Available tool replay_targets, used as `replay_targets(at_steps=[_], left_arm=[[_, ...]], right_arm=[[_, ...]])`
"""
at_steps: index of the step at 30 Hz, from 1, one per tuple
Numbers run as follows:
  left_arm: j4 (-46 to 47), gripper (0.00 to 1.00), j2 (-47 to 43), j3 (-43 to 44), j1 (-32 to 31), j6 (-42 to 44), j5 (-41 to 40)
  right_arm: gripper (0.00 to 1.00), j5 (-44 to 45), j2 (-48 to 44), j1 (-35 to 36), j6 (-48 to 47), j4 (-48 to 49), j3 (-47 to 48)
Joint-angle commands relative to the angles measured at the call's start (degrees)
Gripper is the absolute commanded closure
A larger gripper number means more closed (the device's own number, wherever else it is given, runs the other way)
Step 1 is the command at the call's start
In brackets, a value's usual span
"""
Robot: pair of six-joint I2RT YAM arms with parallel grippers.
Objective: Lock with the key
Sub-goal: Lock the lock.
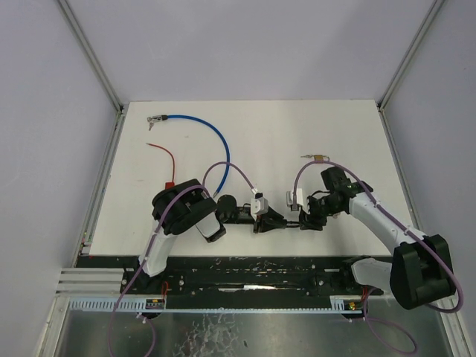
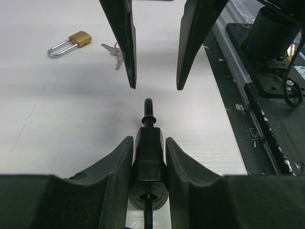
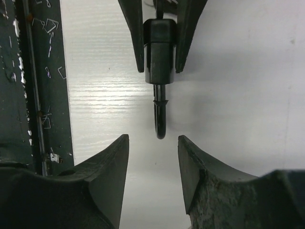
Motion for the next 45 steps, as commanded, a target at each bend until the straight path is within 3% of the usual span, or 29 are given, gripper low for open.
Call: replay_targets(at_steps=[1,10,17,19,21,25,29,34,39,45], left_arm=[[2.98,1.00,-1.23,-0.27,0.07,1.36,-0.35],[3.05,1.00,-1.10,0.10,0.11,-0.20,-1.38],[3.09,0.99,-1.70,0.35,0.12,-1.81,-2.05],[3.06,0.92,-2.60,0.10,0.05,-2.75,-2.77],[3.05,0.76,-3.97,-0.76,0.09,-3.09,-3.32],[1.83,0.47,-8.00,-3.65,0.17,-2.29,-4.71],[-3.18,0.33,-12.92,-5.40,0.12,0.10,-5.52],[-12.60,0.26,-18.66,-5.32,-1.56,4.92,-8.14],[-30.11,0.27,-22.20,-0.80,-6.12,13.76,-13.47],[-34.18,0.32,-21.41,0.44,-6.83,15.36,-14.99]], right_arm=[[0.50,0.21,2.69,0.31,-5.34,4.21,-0.84],[0.58,5.51,7.88,6.57,-4.31,7.94,-1.31],[0.85,6.01,9.39,7.16,-2.60,6.40,0.89],[0.95,5.03,9.11,7.15,-2.07,4.59,2.48],[1.00,4.58,8.19,7.11,-0.94,2.01,4.69],[1.00,5.00,3.22,7.06,1.02,-1.35,6.71],[1.00,5.50,-1.50,7.10,1.07,-4.87,7.66],[1.00,4.48,-3.22,7.10,1.37,-8.24,9.10],[1.00,4.79,-1.44,7.09,3.02,-10.06,10.95],[1.00,4.71,-2.01,7.09,3.29,-9.95,11.15]])
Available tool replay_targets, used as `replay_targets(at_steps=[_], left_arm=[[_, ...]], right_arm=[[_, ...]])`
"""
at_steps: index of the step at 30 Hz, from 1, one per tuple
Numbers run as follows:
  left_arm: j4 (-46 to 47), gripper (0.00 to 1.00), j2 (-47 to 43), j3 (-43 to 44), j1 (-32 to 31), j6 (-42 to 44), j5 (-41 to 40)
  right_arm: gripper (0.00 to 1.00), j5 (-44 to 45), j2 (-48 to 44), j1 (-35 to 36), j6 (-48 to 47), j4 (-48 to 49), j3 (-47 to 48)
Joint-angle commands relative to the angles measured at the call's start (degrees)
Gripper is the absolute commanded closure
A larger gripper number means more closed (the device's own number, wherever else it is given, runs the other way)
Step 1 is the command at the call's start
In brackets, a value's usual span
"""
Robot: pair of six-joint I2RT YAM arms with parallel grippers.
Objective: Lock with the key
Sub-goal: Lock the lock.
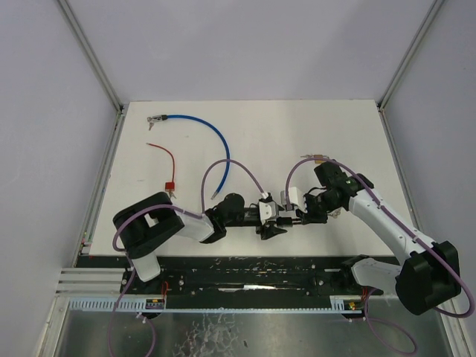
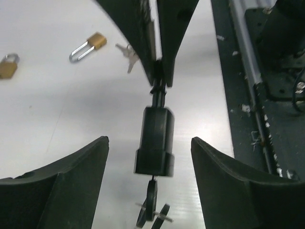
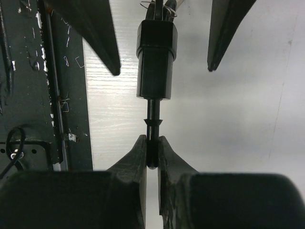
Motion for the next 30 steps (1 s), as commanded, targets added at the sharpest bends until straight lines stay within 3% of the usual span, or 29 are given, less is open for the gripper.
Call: replay_targets(at_steps=[1,7,16,24,26,30], left_arm=[[-5.69,0.34,-0.03,1.33,0.03,3.50,-2.76],[-8.48,0.48,0.37,3.55,-0.03,3.31,-2.08],[-8.20,0.51,2.95,6.10,-0.18,1.67,1.43],[-6.39,0.60,6.07,7.35,-0.21,0.70,3.40],[-5.45,0.68,6.69,7.70,-0.20,0.05,3.65],[-3.62,0.98,7.93,8.43,-0.17,-0.91,5.73]], right_arm=[[1.00,-2.77,-0.93,0.39,0.94,-0.26,3.51],[1.00,-3.13,-1.02,0.43,0.69,-0.56,3.54],[1.00,-4.79,-0.82,0.44,0.05,-1.48,3.78],[1.00,-5.93,-0.17,0.43,-0.43,-2.05,3.83],[1.00,-6.67,0.31,0.50,-0.67,-2.45,4.00],[1.00,-7.60,1.12,0.43,-0.92,-2.93,4.38]])
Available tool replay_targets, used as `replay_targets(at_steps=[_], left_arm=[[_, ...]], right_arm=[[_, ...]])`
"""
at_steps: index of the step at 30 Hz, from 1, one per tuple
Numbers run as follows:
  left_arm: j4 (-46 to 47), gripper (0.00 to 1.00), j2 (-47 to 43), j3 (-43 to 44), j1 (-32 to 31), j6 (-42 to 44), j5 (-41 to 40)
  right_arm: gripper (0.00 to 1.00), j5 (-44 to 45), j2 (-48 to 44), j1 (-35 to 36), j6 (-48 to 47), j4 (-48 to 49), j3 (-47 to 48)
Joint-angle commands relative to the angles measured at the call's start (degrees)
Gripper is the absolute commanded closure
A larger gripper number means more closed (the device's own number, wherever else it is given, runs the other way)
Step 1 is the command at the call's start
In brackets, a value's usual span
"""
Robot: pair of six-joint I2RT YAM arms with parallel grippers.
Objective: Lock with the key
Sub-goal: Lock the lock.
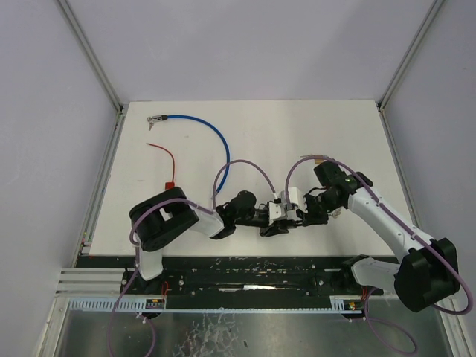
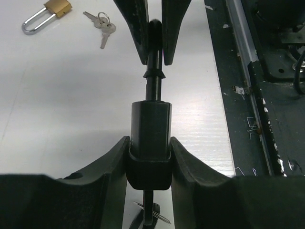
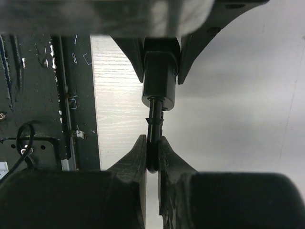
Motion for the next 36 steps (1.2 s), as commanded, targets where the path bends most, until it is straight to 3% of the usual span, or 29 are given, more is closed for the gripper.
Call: replay_targets(at_steps=[1,4,8,12,17,24,33,36], left_arm=[[6.35,1.00,1.21,2.14,-0.28,-1.83,2.29],[14.30,1.00,1.09,-1.39,-0.06,-4.00,1.78],[22.78,1.00,0.32,-5.64,1.23,-7.47,1.41],[31.78,1.00,0.27,-9.49,2.36,-11.41,1.50],[40.86,1.00,-0.35,-13.33,2.53,-16.43,0.63],[41.02,1.00,-4.44,-14.18,0.60,-17.32,-1.86],[40.93,1.00,-6.56,-14.32,0.50,-17.06,-1.03],[40.93,1.00,-6.59,-14.17,0.43,-17.17,-0.94]], right_arm=[[1.00,-7.12,0.36,0.62,-0.58,-0.40,3.52],[0.95,-7.27,0.01,0.13,1.05,0.42,3.52],[0.63,-9.18,-3.63,-2.10,1.87,1.47,2.48],[0.50,-11.03,-8.81,-3.35,2.06,1.87,1.96],[0.48,-18.26,-15.59,-5.98,-0.45,-1.25,2.08],[0.44,-21.25,-21.99,-6.68,-0.09,5.44,-3.90],[0.52,-22.75,-19.70,-6.84,2.34,5.34,-2.86],[0.65,-25.36,-18.66,-6.82,1.00,4.32,-2.94]])
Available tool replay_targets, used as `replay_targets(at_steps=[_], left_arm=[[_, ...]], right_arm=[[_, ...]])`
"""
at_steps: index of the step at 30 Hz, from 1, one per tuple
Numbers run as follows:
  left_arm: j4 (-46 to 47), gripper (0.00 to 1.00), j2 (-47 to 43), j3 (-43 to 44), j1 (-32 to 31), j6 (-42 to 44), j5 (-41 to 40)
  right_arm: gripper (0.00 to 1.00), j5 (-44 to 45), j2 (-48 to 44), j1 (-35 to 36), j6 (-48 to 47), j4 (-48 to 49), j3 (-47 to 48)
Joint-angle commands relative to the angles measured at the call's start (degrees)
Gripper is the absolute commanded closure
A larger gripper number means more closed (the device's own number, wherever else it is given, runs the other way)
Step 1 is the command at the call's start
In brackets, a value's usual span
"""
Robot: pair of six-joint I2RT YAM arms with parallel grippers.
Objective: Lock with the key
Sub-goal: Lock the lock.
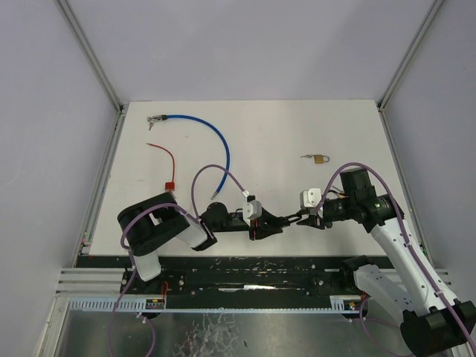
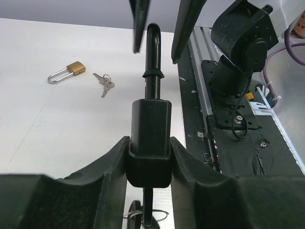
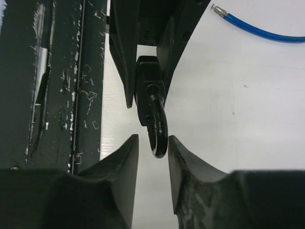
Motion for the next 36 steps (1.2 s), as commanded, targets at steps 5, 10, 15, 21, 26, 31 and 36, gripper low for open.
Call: replay_targets(at_steps=[5,10,15,21,26,31,36], left_arm=[[8.82,1.00,-1.92,0.78,-0.26,-0.43,-0.31],[8.83,0.98,-1.90,1.11,-0.24,-0.87,-0.27],[8.88,0.34,-4.12,-2.32,2.20,4.15,-0.79],[-4.35,0.20,-9.30,-0.18,4.50,10.38,1.89],[-7.24,0.25,-4.45,4.85,2.07,10.82,2.30],[-7.32,0.34,2.40,9.26,1.50,9.21,4.76],[-6.85,0.44,6.94,12.00,0.93,8.18,5.45]], right_arm=[[0.76,-6.90,2.20,-0.34,-1.64,-1.01,1.09],[1.00,-5.98,3.98,-0.27,-2.66,-3.67,2.67],[1.00,-0.44,6.75,-0.34,-1.55,-6.54,6.39],[1.00,5.59,10.32,-0.34,1.41,-6.22,9.06],[1.00,7.71,11.09,-0.22,3.60,-4.14,8.42],[1.00,9.11,11.77,-0.21,5.89,-2.34,8.01],[1.00,9.81,13.22,0.67,6.25,-1.83,7.74]])
